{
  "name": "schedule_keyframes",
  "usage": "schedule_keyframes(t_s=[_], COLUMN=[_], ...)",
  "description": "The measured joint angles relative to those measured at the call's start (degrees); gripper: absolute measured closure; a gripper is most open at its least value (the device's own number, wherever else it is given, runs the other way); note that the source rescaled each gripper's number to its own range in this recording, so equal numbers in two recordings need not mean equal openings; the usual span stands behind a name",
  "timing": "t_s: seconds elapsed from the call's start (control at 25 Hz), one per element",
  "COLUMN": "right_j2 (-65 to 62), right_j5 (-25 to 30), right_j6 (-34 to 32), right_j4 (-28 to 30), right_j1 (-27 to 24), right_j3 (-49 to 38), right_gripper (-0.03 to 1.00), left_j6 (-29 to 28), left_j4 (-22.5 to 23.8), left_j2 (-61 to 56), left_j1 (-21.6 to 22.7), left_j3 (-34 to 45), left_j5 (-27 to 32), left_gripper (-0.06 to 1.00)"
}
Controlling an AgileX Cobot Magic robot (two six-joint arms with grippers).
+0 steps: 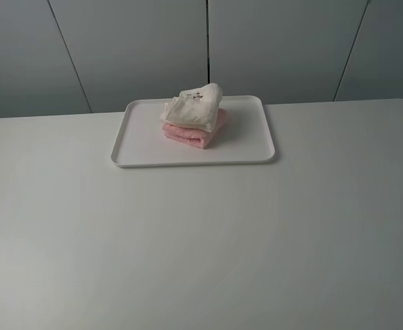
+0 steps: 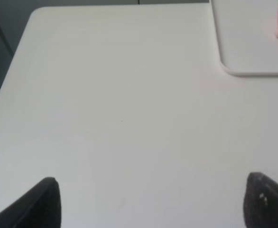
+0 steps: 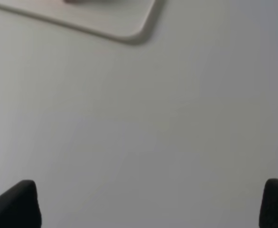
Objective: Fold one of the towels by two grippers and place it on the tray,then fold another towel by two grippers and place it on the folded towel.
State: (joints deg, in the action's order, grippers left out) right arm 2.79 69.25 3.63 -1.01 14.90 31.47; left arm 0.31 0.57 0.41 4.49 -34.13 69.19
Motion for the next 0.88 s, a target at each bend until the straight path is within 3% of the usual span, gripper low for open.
schedule_keyframes(t_s=[0.16, 0.36, 0.72, 0.88], right_j2=[-2.5, -2.7, -2.8, -2.8], right_j5=[0.4, -5.2, -6.2, -6.2], right_j6=[0.0, 0.7, 0.2, 0.2], right_j4=[-1.1, -5.8, -2.6, -2.6], right_j1=[0.1, 0.3, 0.3, 0.3], right_j3=[0.0, -2.1, -2.1, -2.1], right_gripper=[-0.03, -0.03, -0.03, -0.03], left_j6=[-0.3, -1.0, 1.2, 1.5], left_j4=[0.0, -3.2, -3.9, -2.1], left_j2=[-0.2, -0.3, -0.3, -0.3], left_j1=[0.0, 0.0, 0.0, 0.0], left_j3=[2.0, 4.5, 4.8, 4.8], left_j5=[0.3, -6.1, -6.9, -6.9], left_gripper=[-0.05, -0.05, -0.05, -0.05])
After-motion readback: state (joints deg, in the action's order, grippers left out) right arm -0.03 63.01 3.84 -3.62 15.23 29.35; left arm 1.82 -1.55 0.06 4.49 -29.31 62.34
